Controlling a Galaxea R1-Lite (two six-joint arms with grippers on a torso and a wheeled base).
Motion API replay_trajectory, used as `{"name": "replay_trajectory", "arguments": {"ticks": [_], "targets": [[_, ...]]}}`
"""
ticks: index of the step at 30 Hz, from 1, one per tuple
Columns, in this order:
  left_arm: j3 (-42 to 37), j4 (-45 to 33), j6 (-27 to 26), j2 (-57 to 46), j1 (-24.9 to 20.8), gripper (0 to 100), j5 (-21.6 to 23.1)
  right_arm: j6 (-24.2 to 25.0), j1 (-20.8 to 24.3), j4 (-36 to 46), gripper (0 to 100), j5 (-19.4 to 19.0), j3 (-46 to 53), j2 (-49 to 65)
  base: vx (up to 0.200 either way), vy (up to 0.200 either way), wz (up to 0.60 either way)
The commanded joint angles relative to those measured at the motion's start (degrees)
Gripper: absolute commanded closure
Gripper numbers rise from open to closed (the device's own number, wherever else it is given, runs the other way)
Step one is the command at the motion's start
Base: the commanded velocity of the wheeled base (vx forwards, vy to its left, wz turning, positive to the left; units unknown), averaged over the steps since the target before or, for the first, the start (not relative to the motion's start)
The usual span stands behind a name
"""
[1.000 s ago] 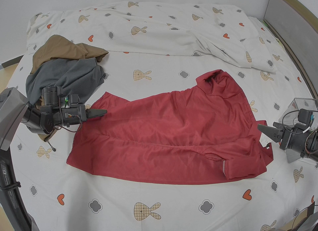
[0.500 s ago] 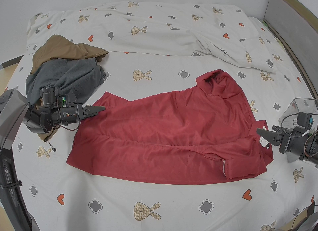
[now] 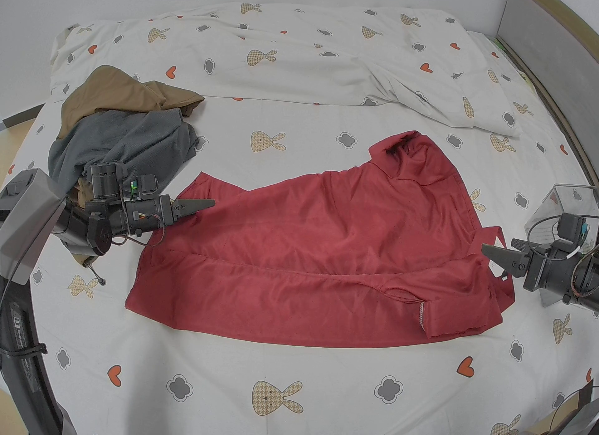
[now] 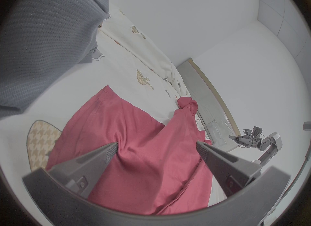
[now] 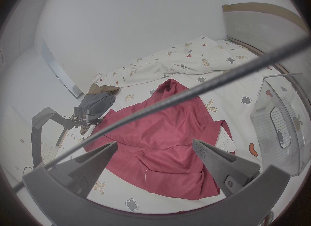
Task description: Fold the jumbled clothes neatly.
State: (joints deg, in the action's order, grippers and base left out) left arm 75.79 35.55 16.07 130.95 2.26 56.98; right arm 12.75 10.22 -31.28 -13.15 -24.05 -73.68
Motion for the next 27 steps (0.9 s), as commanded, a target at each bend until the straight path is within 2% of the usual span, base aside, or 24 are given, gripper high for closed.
{"name": "replay_trajectory", "arguments": {"ticks": [1, 15, 21, 27], "targets": [[-0.7, 0.4, 0.1, -0.8, -0.2, 0, 0.1, 0.0, 0.0, 0.0, 0, 0.0, 0.2, -0.2, 0.000, 0.000, 0.00], [-5.8, 4.6, 2.0, -5.0, -1.9, 0, 1.9, 0.1, -0.5, 0.0, 0, -1.1, 0.6, -0.1, 0.000, 0.000, 0.00], [-4.3, 10.2, 2.0, -4.2, 0.9, 0, 1.9, 0.0, -0.4, -0.1, 0, -1.2, 0.6, -0.1, 0.000, 0.000, 0.00], [0.0, 10.6, 1.5, 0.1, 3.6, 0, 1.8, 0.0, -0.4, -0.2, 0, -1.2, 0.6, -0.2, 0.000, 0.000, 0.00]]}}
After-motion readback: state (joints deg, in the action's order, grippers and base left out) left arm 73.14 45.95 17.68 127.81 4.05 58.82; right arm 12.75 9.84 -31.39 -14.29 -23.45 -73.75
